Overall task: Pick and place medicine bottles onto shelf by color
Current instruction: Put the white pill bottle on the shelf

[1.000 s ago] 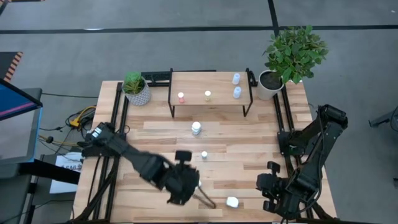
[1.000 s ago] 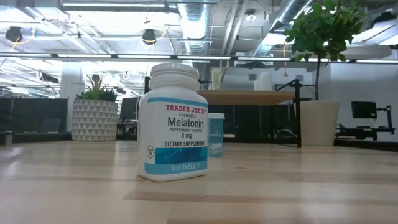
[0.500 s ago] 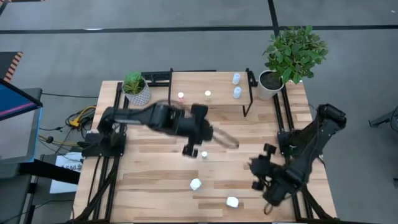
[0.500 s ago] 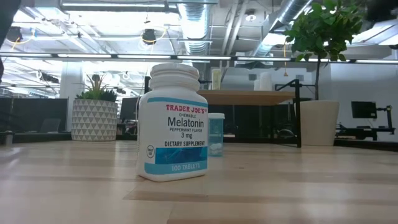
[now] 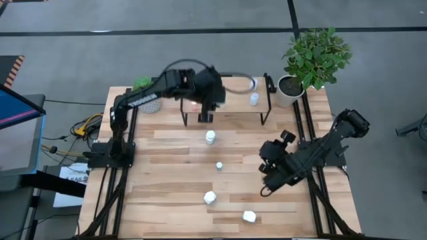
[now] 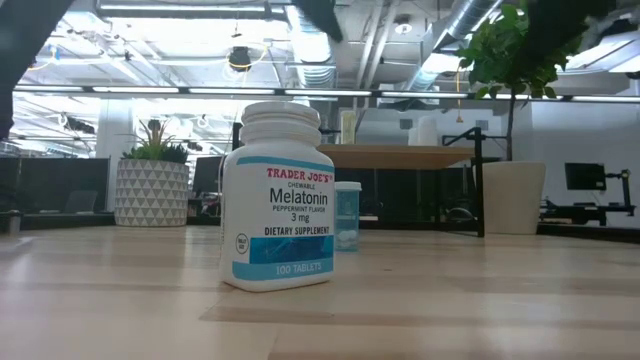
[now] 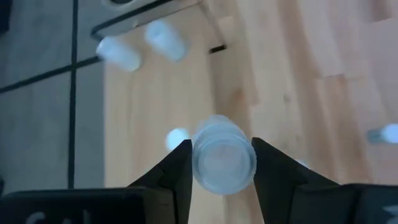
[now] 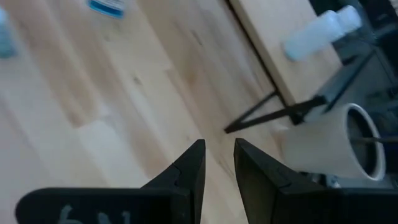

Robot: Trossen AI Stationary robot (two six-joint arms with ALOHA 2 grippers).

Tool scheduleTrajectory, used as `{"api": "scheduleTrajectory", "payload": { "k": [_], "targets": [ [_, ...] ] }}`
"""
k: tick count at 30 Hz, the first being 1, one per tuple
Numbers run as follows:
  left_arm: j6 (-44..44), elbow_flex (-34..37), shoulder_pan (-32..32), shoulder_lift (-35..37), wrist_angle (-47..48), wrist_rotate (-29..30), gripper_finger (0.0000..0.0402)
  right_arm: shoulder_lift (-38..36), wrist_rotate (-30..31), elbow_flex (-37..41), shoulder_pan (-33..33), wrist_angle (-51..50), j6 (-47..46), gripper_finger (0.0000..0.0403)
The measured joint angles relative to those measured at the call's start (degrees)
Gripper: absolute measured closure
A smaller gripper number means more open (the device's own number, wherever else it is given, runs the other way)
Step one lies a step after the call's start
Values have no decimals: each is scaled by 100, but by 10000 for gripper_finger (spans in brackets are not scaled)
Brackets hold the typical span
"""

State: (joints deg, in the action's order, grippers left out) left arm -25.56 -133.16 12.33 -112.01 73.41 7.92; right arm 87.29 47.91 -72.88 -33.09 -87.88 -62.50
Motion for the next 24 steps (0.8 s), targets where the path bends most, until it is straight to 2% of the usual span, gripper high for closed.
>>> {"api": "scheduleTrajectory", "payload": {
  "k": [8,13,24],
  "targets": [
    [-41,2,1012,-58,-447,-74,288,0,1,0,612,-194,113,296],
    [-34,10,1506,-106,-948,-426,291,0,2,0,981,-213,463,296],
    [-23,31,1886,-457,-1890,-744,291,0,-8,0,1573,-213,1206,296]
  ]
}}
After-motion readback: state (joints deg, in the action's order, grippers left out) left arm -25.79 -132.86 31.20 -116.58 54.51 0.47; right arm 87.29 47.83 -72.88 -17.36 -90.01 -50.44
